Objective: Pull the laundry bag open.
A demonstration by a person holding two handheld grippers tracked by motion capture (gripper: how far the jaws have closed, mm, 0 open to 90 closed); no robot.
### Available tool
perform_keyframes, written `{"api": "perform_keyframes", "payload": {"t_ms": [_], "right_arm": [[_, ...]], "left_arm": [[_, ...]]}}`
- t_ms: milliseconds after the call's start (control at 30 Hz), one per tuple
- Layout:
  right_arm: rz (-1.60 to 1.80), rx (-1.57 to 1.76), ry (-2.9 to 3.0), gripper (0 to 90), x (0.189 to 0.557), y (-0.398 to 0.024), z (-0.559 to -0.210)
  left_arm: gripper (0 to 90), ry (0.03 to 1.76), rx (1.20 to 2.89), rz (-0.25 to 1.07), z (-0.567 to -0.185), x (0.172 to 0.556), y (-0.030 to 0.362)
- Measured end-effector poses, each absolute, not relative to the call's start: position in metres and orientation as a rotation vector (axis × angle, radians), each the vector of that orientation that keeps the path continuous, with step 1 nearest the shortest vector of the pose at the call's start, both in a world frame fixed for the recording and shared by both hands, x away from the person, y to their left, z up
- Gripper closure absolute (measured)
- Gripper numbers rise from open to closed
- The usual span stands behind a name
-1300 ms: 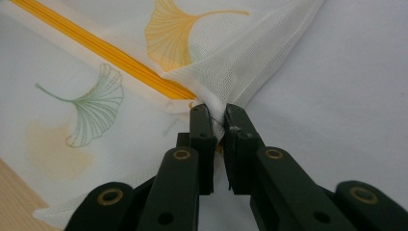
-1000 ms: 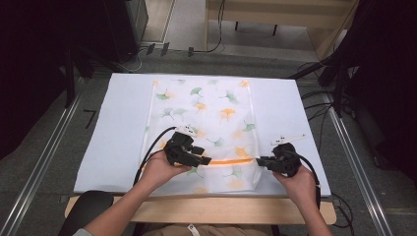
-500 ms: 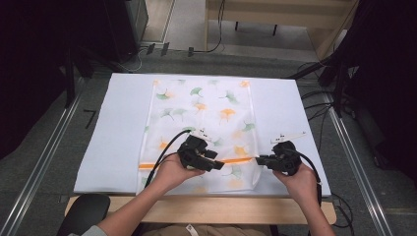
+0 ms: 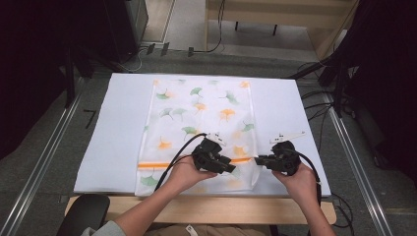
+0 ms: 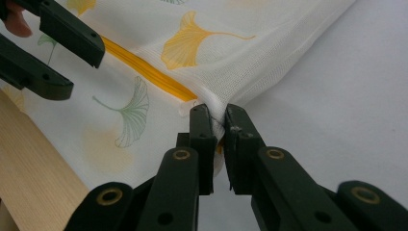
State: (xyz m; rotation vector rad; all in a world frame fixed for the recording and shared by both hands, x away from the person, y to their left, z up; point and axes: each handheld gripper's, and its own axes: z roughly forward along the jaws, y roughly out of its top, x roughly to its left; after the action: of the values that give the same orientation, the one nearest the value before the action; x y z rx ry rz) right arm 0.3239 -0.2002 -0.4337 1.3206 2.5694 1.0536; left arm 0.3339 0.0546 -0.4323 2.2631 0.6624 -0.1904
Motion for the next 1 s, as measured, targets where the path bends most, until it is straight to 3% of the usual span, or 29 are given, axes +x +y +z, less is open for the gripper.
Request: {"api": "perform_keyframes", "payload": {"t_ms": [300, 1000], "right_arm": [[1.058, 1.318, 2.574, 85.2, 0.323, -0.199, -0.433], [1.106, 1.24, 2.62, 85.3, 0.322, -0.192, -0.43]], "left_arm": [[65.2, 0.642, 2.291, -0.179, -0.439, 0.336, 0.031], [60.5, 0.62, 2.286, -0.151, -0.449, 0.34, 0.018]]}}
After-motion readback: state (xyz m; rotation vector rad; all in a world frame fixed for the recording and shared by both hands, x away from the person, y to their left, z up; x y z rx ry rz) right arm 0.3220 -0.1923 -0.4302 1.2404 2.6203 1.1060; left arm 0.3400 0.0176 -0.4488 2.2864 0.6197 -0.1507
